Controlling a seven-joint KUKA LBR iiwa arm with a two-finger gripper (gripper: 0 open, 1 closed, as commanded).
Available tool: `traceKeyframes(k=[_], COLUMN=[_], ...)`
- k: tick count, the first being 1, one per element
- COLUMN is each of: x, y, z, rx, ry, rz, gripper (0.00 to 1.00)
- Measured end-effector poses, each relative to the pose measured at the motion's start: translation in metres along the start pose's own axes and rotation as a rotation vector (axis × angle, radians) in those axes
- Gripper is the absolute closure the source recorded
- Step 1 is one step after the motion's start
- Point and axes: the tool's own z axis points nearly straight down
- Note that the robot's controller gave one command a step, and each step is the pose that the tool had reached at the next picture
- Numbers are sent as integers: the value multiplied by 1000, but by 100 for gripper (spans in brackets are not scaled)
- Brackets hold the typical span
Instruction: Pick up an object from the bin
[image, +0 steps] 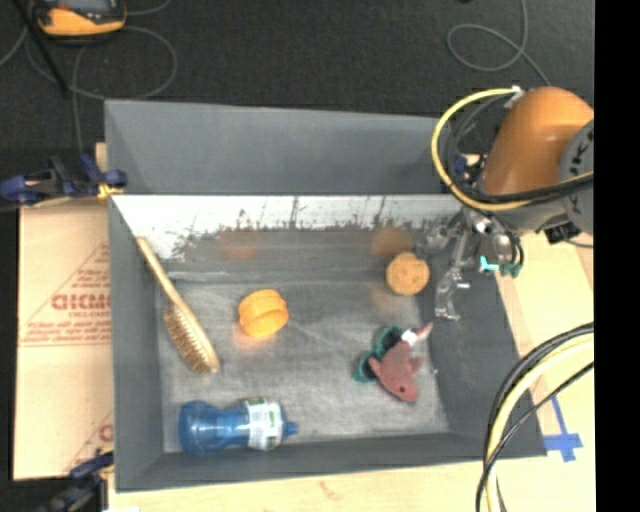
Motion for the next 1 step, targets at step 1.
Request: traceKeyframes(k=[1], x=[-2], y=[0], z=[-5], rx=[2], ry=[-8], rz=[-3], gripper=[0])
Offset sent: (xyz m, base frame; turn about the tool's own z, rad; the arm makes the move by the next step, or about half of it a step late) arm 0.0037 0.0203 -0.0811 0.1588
